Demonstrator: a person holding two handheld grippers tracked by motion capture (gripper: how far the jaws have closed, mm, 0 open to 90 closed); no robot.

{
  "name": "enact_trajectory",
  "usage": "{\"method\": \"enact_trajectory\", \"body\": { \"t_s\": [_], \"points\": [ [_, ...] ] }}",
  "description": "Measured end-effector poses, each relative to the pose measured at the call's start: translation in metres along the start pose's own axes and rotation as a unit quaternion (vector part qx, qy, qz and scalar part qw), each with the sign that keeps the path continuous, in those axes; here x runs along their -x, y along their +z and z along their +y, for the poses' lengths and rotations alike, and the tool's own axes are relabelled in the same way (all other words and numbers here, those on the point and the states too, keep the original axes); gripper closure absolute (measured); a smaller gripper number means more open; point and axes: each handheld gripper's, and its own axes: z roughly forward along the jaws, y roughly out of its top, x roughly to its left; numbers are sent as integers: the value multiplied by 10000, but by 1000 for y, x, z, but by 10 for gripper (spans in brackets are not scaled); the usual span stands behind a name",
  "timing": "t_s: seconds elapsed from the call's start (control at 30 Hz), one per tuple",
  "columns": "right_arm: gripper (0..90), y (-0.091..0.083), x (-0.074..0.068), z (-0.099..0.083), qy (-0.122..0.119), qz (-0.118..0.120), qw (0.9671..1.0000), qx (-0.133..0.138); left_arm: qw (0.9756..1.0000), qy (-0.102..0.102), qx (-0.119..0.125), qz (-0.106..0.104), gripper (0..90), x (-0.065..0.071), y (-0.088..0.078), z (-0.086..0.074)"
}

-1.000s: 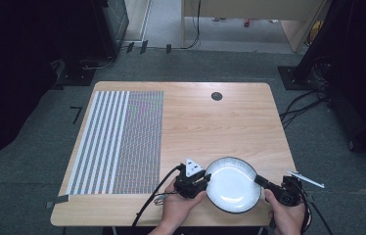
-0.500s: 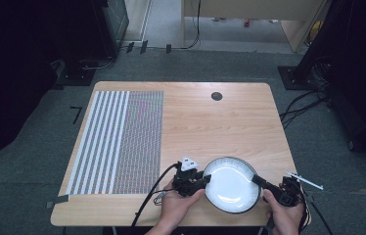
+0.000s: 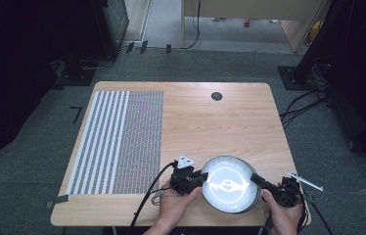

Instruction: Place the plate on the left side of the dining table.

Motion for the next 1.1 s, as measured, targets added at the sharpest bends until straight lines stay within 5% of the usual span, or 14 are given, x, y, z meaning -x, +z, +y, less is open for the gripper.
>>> {"method": "enact_trajectory", "body": {
  "t_s": [0.73,1.1],
  "points": [
    [851,11,-38,11,-285,102,9995,49,9989,-394,250,-90,795,-22,-29,9],
    [850,31,-69,14,-391,223,9989,-88,9969,-525,594,-1,810,-45,-62,18]
  ]
}}
